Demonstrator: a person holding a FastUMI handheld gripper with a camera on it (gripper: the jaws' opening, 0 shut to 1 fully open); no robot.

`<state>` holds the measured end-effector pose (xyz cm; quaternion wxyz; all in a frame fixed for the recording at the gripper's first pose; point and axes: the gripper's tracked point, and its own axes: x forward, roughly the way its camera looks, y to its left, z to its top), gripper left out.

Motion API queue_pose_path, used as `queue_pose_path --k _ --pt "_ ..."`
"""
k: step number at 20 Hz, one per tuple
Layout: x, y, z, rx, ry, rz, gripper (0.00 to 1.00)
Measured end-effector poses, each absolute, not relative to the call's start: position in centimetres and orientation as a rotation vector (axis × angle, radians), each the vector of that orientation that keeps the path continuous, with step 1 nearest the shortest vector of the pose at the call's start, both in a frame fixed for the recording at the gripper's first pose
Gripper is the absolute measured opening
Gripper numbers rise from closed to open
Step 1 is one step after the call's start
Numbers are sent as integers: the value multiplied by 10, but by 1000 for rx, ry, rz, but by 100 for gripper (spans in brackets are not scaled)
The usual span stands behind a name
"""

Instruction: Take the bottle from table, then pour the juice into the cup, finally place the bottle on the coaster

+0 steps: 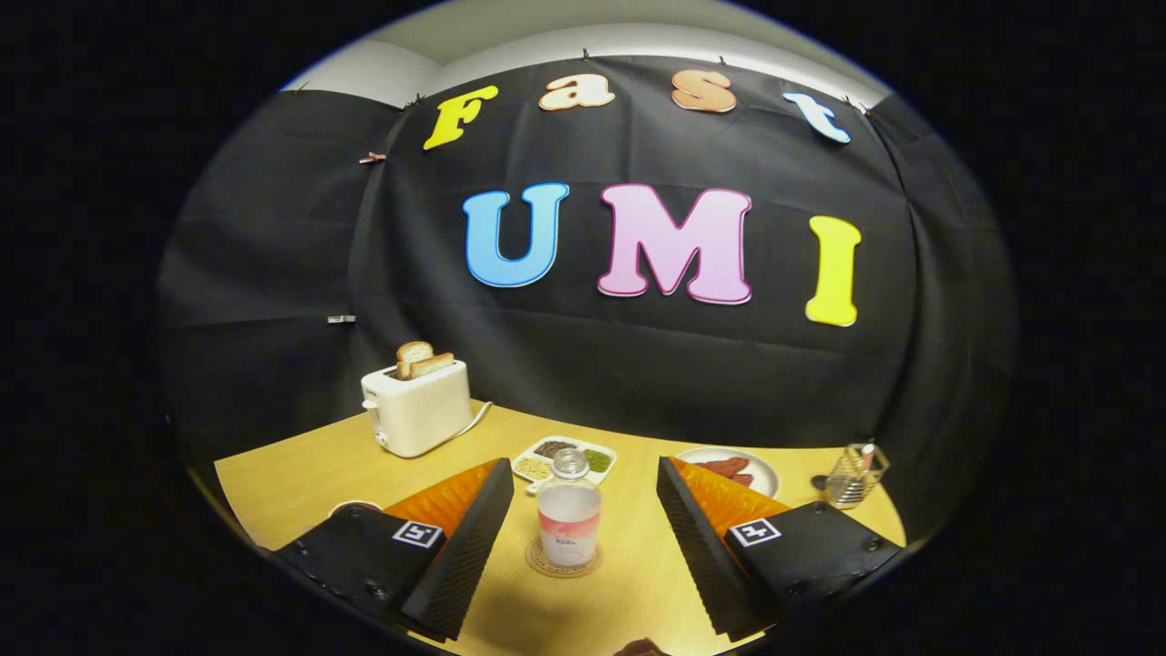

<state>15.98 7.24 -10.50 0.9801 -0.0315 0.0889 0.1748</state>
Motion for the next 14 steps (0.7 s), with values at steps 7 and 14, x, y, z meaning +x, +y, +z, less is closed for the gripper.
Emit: queue_pose_path --k 7,14 --pt "88 -7 -1 -45 41 176 98" --pt "-9 -71 36 -46 4 45 98"
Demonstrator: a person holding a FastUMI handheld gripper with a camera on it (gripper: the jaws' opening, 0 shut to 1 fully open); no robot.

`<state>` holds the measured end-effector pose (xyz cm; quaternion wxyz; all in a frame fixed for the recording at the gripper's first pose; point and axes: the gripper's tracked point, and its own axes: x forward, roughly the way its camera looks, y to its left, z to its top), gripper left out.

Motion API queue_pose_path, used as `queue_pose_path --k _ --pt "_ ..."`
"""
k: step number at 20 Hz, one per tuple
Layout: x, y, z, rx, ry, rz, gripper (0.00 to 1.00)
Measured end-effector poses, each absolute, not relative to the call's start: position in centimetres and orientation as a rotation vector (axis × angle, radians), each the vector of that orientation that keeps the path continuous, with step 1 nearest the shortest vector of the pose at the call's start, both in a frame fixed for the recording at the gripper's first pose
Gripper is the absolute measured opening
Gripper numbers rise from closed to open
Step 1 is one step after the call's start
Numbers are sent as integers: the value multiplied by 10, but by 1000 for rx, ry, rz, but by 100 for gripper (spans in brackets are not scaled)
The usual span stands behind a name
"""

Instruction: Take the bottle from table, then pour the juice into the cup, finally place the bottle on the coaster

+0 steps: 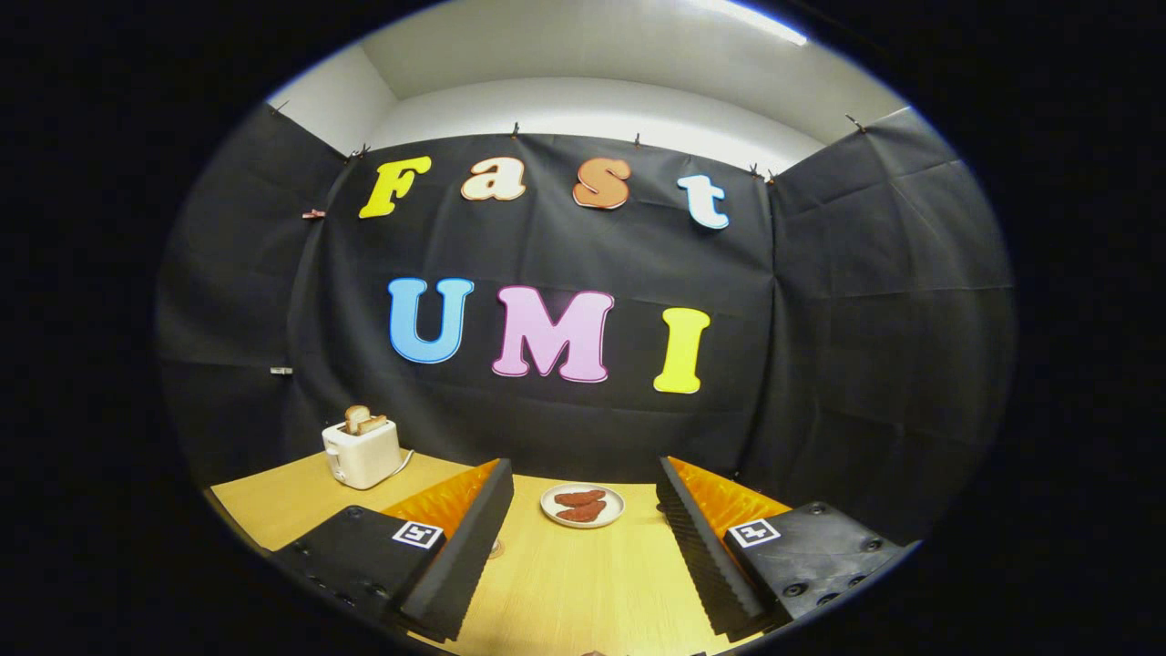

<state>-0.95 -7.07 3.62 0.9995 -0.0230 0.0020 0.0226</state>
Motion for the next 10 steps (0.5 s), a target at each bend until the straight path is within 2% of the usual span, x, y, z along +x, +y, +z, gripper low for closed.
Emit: queue_pose_path --k 5,10 --pt "-41 -84 23 -27 52 5 97" --pt "-29 -78 26 -26 39 18 98"
